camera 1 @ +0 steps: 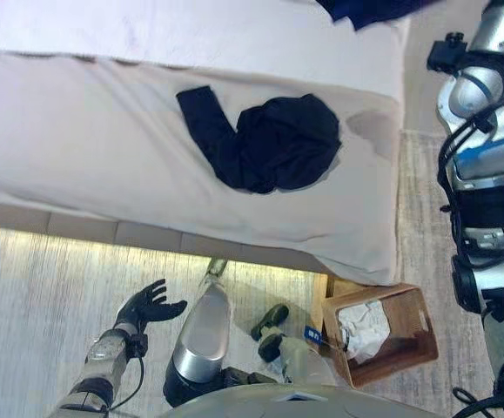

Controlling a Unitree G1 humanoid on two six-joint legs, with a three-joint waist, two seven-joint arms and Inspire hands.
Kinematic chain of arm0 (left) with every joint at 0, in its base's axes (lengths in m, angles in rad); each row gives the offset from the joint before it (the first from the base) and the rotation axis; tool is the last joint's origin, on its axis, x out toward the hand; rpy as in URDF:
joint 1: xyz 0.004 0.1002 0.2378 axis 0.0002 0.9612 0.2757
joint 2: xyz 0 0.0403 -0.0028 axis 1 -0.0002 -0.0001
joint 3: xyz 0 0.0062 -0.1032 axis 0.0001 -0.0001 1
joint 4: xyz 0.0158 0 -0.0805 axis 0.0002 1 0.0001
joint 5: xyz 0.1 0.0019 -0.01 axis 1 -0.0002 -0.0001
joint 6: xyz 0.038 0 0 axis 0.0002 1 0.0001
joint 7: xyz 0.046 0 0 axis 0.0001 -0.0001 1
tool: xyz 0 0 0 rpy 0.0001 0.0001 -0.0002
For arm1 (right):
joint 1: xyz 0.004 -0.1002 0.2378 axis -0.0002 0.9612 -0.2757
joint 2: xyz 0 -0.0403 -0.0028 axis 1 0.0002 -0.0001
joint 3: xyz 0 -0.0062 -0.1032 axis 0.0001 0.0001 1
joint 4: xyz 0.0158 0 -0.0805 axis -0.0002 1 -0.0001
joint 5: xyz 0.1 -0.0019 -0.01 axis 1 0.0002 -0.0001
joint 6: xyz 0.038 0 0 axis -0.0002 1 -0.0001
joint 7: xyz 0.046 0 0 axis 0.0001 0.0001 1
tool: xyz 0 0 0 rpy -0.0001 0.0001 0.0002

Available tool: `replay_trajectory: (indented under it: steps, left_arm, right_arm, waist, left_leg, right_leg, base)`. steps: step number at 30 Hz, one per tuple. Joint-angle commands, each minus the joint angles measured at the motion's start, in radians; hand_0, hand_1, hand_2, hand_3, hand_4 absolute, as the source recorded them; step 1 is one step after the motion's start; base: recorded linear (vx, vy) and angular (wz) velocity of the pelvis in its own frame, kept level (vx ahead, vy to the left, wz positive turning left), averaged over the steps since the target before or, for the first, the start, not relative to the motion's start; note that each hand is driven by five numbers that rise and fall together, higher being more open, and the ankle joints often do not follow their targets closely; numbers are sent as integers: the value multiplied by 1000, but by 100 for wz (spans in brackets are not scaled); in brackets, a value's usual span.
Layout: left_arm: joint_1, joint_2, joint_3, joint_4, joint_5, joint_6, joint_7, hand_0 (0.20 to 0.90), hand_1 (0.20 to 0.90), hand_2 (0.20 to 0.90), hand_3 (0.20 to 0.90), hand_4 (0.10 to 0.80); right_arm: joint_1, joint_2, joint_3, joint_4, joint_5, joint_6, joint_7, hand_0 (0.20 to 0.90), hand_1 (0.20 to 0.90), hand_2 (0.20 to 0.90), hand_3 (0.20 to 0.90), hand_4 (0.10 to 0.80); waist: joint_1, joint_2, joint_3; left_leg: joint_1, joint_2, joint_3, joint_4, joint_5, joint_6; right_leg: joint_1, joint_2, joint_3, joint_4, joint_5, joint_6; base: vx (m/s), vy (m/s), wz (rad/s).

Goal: Pick up the clothes from the bed and place them into the basket

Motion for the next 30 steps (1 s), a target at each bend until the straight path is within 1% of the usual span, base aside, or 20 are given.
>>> replay_trajectory:
  steps: [1,6,9,10,13,16,17,18,23,24,25,26,28,29,30]
  left_arm:
    - [112,1,-59,97,87,18,18,900,900,900,900,800]
    - [111,-7,-44,124,120,54,15,900,900,900,900,800]
    - [101,-11,-43,123,132,78,10,900,900,900,900,800]
    - [96,-15,-46,121,136,83,10,900,900,900,900,800]
    - [87,-23,-53,100,136,101,7,900,900,900,900,800]
    - [85,-27,-63,70,146,118,7,900,900,900,900,800]
    - [85,-27,-65,67,148,119,6,900,900,900,900,800]
    - [83,-25,-82,50,154,130,11,900,900,900,900,800]
    - [69,-18,-114,15,156,150,10,900,900,900,900,800]
    - [64,-17,-122,8,151,151,9,900,900,900,900,800]
    - [62,-17,-125,5,155,148,8,900,900,900,900,800]
    - [52,-14,-143,-15,146,147,0,900,900,900,900,800]
    - [39,-9,-164,-31,145,143,-10,900,900,900,900,800]
    - [22,-10,-182,-41,136,138,-10,900,900,900,900,800]
    - [-18,-5,-209,-54,114,131,-12,900,900,900,900,800]
  right_arm:
    - [39,-71,-52,-79,11,-34,-71,300,300,300,200,100]
    - [134,-118,-111,-110,34,-33,-65,300,300,300,200,100]
    - [198,-128,-138,-121,54,-16,-17,300,300,300,200,100]
    - [228,-128,-140,-117,46,10,12,300,300,300,200,100]
    - [331,-112,-145,-95,45,23,69,300,300,300,200,100]
    - [454,-71,-166,-56,36,43,127,300,300,300,200,100]
    - [468,-66,-169,-49,38,41,133,300,300,300,200,100]
    - [535,-43,-174,-3,19,48,161,300,300,300,200,100]
    - [656,-2,-166,84,-18,63,221,300,300,300,200,100]
    - [670,6,-157,115,-23,51,225,300,300,300,200,100]
    - [674,8,-154,125,-35,66,232,300,300,300,200,100]
    - [682,16,-133,181,-49,52,218,300,300,300,200,100]
    - [675,17,-111,222,-61,72,211,300,300,300,200,100]
    - [654,16,-94,249,-58,74,193,300,300,300,200,100]
    - [602,8,-67,296,-57,84,172,300,300,300,200,100]
  waist:
    - [-36,36,-235]
    - [-112,50,-284]
    - [-151,61,-299]
    - [-172,67,-303]
    - [-216,81,-309]
    - [-264,91,-311]
    - [-267,92,-311]
    - [-293,100,-308]
    - [-336,120,-295]
    - [-343,125,-290]
    - [-346,126,-287]
    - [-353,140,-272]
    - [-357,154,-254]
    - [-358,165,-236]
    - [-361,182,-197]
  left_leg:
    - [188,2,66,-261,-16,42]
    - [247,7,127,-274,-36,42]
    - [267,12,156,-280,-40,40]
    - [277,14,170,-280,-45,39]
    - [297,17,203,-280,-56,36]
    - [312,19,231,-280,-64,37]
    - [313,20,234,-280,-65,37]
    - [321,23,249,-280,-67,39]
    - [334,27,272,-280,-71,45]
    - [338,28,275,-280,-72,46]
    - [339,29,276,-280,-73,46]
    - [337,29,276,-280,-69,47]
    - [329,28,273,-279,-64,48]
    - [312,29,273,-270,-60,48]
    - [275,28,266,-254,-53,48]
  right_leg:
    - [89,37,69,54,-39,42]
    - [93,56,112,6,-36,39]
    - [85,65,136,-19,-25,33]
    - [80,70,148,-33,-24,29]
    - [76,79,184,-67,-9,24]
    - [70,88,223,-77,-1,18]
    - [70,90,228,-77,-1,18]
    - [66,96,247,-70,-4,13]
    - [55,105,280,-51,-13,5]
    - [53,106,287,-48,-14,4]
    - [53,107,290,-47,-15,3]
    - [43,105,294,-35,-19,2]
    - [22,102,295,-12,-27,-1]
    - [-4,97,292,14,-34,-5]
    - [-55,89,288,61,-47,-12]
  base:
    - [19,-40,-32]
    - [0,-35,-31]
    - [-21,-50,-42]
    - [-46,-58,-47]
    - [-26,-74,-54]
    - [9,-90,-45]
    - [28,-130,-40]
    - [28,-127,-41]
    - [25,-156,-26]
    - [37,-183,-19]
    - [19,-215,-21]
    - [0,-216,-22]
    - [-75,-153,-18]
    - [-273,-67,-17]
    - [-385,-60,-17]
